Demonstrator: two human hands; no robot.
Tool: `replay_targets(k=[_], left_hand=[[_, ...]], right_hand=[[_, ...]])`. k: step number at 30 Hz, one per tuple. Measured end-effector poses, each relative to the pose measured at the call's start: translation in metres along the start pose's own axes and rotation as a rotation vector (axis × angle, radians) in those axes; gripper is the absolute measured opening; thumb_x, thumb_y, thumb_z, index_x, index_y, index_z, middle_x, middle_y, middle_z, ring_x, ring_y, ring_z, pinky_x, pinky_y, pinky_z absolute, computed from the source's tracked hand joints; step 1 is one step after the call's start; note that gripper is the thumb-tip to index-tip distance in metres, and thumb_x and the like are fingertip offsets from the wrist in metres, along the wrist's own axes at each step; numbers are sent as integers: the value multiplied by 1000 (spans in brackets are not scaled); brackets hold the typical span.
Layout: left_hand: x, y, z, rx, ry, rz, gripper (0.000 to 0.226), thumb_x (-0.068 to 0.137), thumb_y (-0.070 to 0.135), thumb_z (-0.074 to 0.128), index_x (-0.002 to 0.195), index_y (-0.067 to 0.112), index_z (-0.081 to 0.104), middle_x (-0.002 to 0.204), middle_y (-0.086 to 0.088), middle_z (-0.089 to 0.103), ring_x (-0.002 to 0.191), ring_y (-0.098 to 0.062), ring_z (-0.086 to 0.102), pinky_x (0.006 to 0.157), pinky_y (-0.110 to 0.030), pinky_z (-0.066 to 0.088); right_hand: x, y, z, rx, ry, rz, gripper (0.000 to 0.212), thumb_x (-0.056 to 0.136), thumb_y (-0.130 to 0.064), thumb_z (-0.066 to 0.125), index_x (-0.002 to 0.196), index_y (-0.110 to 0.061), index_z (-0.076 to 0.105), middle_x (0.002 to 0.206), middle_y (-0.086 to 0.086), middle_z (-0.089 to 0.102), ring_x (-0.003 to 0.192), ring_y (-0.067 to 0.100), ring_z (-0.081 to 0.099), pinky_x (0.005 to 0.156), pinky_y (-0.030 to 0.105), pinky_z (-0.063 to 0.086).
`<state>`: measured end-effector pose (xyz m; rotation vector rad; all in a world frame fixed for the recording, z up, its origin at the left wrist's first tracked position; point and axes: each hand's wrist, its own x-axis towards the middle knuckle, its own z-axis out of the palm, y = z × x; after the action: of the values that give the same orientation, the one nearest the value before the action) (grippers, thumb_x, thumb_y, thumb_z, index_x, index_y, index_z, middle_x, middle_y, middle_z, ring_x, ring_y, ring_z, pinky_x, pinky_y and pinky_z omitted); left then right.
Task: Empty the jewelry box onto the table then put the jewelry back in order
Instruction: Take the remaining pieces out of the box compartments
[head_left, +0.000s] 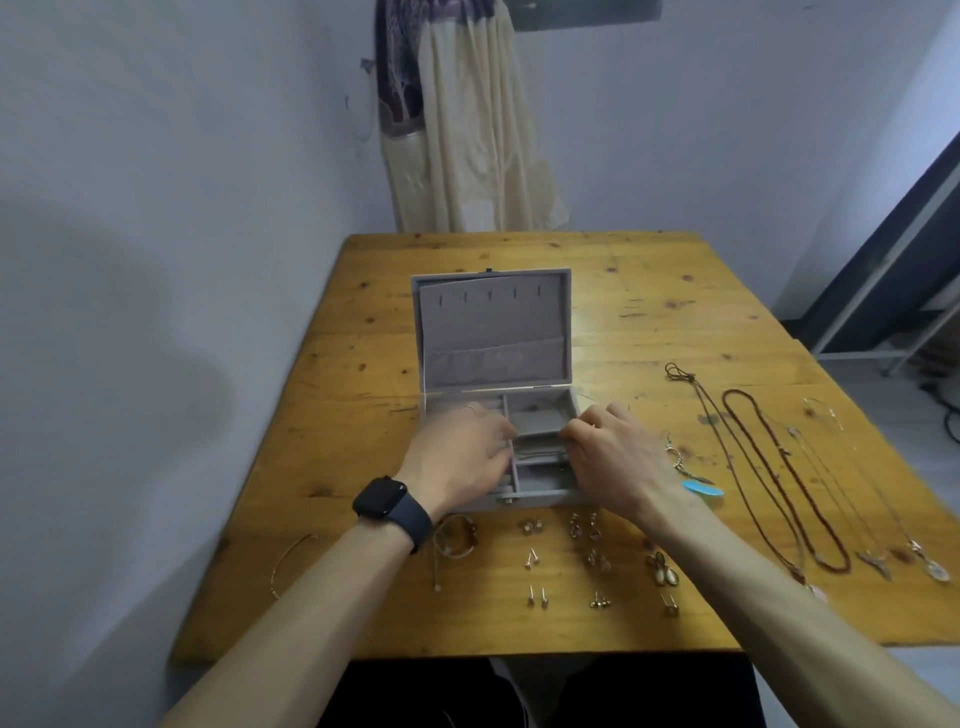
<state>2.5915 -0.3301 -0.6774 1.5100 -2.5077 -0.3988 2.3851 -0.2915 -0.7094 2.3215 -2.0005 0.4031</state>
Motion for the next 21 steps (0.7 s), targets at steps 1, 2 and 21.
replay_targets(k=[1, 2, 21], left_hand=[[-5, -5, -5, -19, 11, -2, 26, 97, 41, 53, 120, 38, 64, 127, 11, 57, 111, -12, 58, 82, -34, 56], [-11, -11, -10, -37, 27, -7, 24, 97, 40, 53, 118, 37, 66, 125, 12, 58, 110, -11, 58, 82, -34, 56], [-119, -76, 2, 186, 155, -186, 32, 97, 38, 52, 125, 32, 66, 126, 12, 63, 122, -13, 50, 101, -33, 40]], right_hand=[[-2, -2, -1, 18, 8, 19, 25, 100, -28, 50, 114, -20, 69, 112, 4, 66, 99, 22, 54, 76, 32, 51], [-4, -5, -2, 38, 19, 38, 25, 100, -29, 51, 113, -20, 70, 112, 4, 66, 99, 22, 54, 76, 32, 51], [-64, -125, 29, 148, 45, -117, 11, 86, -39, 72, 92, -31, 77, 89, -6, 64, 83, 20, 57, 65, 33, 55]])
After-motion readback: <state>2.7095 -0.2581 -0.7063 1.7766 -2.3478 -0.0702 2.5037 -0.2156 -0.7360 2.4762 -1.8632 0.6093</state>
